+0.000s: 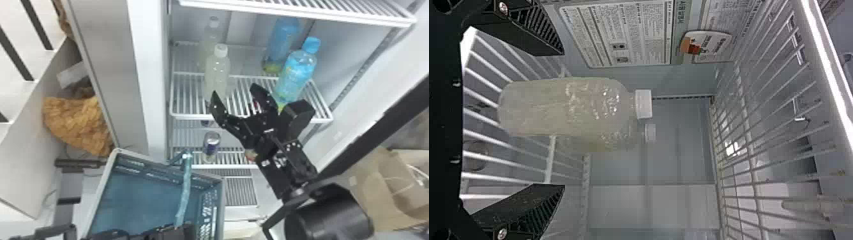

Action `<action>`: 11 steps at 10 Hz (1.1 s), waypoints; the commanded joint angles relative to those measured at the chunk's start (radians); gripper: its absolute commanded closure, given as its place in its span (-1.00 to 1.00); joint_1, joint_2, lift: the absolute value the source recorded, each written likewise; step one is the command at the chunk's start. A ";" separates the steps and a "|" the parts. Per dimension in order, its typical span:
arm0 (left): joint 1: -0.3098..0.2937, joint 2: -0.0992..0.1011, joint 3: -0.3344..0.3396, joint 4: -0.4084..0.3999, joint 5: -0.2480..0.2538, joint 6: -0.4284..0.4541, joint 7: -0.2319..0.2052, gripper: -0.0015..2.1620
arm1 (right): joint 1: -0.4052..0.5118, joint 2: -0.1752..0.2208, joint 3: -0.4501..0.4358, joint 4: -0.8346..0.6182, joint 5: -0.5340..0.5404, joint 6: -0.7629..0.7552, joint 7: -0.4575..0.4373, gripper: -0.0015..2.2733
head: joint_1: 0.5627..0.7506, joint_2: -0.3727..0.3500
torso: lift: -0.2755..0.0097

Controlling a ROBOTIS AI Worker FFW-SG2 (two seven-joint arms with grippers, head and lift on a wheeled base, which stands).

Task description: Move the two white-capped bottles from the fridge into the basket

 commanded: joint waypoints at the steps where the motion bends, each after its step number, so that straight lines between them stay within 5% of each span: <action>1: -0.002 0.000 -0.001 0.002 0.000 0.000 0.000 0.12 | -0.051 0.005 0.006 0.044 0.002 0.003 0.016 -0.93 | 0.41 -0.38 | 0.93; 7: -0.005 0.006 -0.009 0.002 0.000 0.000 0.000 0.12 | -0.186 0.006 0.050 0.184 0.018 0.013 0.042 -0.90 | 0.41 -0.30 | 0.93; 11: -0.005 0.008 -0.007 0.002 0.000 0.000 0.000 0.12 | -0.174 0.005 0.034 0.150 0.036 0.013 0.042 -0.20 | 0.41 -0.27 | 0.93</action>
